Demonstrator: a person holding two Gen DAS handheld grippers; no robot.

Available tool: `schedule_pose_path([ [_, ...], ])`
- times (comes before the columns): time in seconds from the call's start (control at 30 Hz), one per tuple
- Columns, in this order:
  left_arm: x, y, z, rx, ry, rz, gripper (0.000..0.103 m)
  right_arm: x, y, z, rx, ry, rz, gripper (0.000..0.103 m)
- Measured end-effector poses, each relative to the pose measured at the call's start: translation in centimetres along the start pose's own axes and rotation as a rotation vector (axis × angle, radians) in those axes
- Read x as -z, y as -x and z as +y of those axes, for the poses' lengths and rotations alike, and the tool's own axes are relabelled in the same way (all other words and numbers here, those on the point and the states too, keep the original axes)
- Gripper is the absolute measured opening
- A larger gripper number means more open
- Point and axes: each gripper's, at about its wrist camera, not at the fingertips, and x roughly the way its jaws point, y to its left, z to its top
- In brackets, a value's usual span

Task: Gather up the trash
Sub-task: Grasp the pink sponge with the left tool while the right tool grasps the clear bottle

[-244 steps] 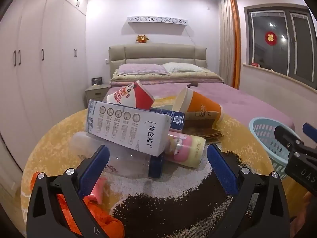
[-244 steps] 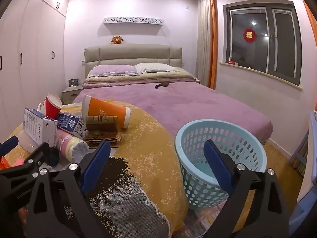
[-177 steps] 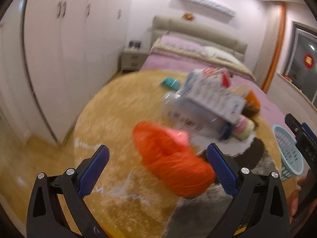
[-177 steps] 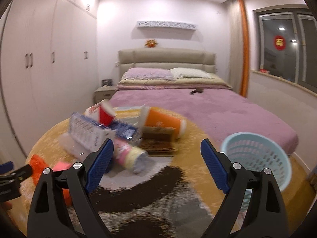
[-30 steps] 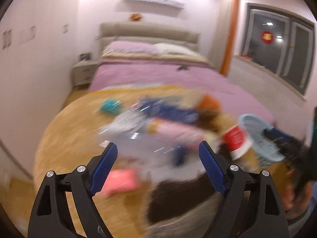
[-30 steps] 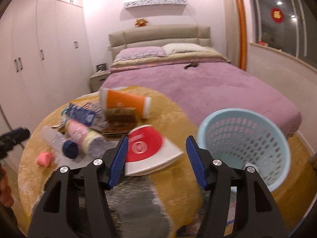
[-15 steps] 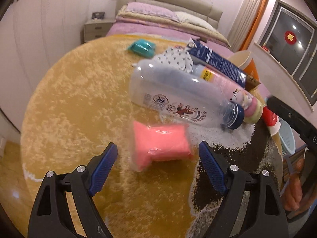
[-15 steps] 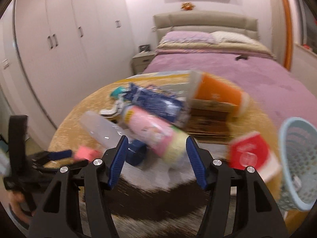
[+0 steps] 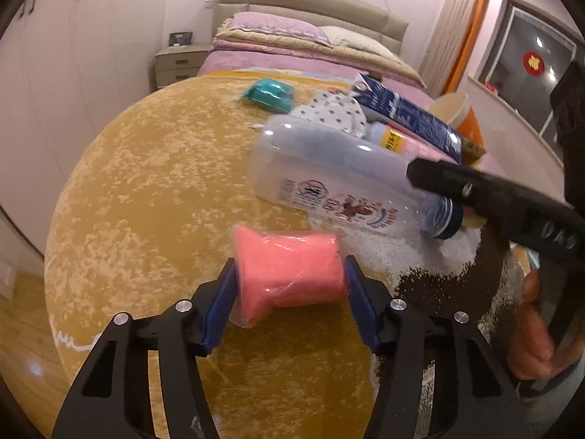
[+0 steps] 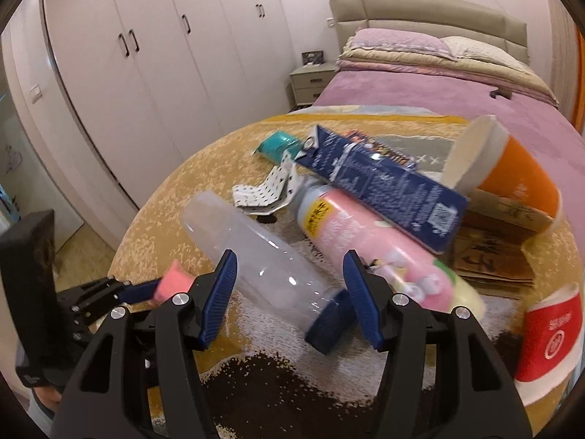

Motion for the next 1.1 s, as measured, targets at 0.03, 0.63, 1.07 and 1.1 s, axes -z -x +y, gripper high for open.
schedule_pose_path([
  [0.03, 0.0, 0.2, 0.3, -0.004, 0.005, -0.008, 0.055, 0.0, -0.3, 0.1, -0.003, 0.006, 0.009, 0.057],
  [0.63, -0.7, 3.7, 4.7, -0.048, 0.102, -0.086, 0.055, 1.8, -1.3, 3.6, -0.075, -0.05, 0.102, 0.067],
  [1.07, -0.4, 5.2, 5.5, -0.061, 0.125, -0.114, 0.055, 0.5, -5.3, 6.3, -0.016, -0.087, 0.138, 0.067],
  [1.1, -0.4, 5.3, 5.4, -0.062, 0.123, -0.116, 0.055, 0.2, -5.6, 6.7, 0.003, -0.082, 0.137, 0.067],
])
